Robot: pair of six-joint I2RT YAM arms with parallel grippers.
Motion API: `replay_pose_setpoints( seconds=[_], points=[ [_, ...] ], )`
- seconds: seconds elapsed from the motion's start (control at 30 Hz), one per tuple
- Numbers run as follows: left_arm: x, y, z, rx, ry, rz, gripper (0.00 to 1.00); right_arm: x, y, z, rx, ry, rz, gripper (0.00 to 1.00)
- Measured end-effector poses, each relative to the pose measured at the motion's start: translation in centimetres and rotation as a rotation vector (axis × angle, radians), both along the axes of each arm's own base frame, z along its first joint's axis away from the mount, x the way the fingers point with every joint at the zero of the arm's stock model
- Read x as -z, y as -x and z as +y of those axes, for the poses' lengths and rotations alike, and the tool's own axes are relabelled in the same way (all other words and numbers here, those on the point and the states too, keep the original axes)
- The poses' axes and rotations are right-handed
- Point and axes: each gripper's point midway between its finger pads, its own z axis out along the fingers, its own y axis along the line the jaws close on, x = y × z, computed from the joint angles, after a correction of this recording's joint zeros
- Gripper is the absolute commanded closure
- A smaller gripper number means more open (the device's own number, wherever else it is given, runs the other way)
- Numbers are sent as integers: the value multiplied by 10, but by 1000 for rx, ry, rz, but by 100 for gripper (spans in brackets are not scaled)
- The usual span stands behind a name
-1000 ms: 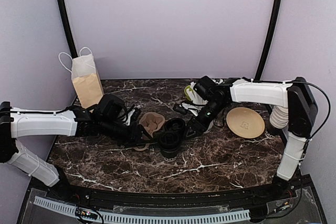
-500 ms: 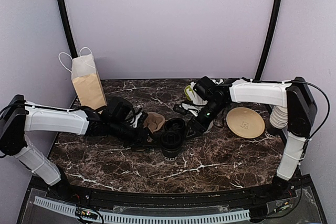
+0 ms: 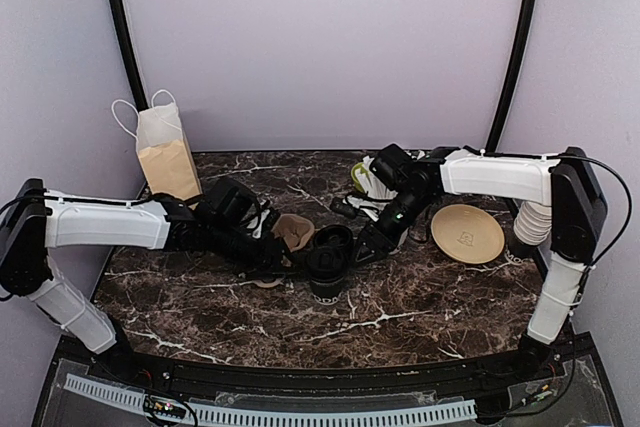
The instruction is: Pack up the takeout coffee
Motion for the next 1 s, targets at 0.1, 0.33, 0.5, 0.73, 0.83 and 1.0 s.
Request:
replay_pose_setpoints(
  seconds=[0.1,0.33,0.5,0.73,0.83,1.0],
  points=[
    [-3,-4,4,-22,-22,-16,45,-2,1,1,-6,-8,0,56],
    [-11,-8,2,-27,-6,-37,45,-5,1,1,-7,-16,-7,56],
    [-21,-12,-6,-19,32,-62,45,-12,4,0,-11,-34,-8,56],
    [-22,-24,-19,-12,49,-79,47,-14,7,2,-18,-51,11,51],
    [-14,-25,-21,-7,38,-65,48,-13,8,3,-22,-56,23,51],
    [-14,-26,-24,5,51,-68,51,-3,8,4,-17,-39,46,52]
  ],
)
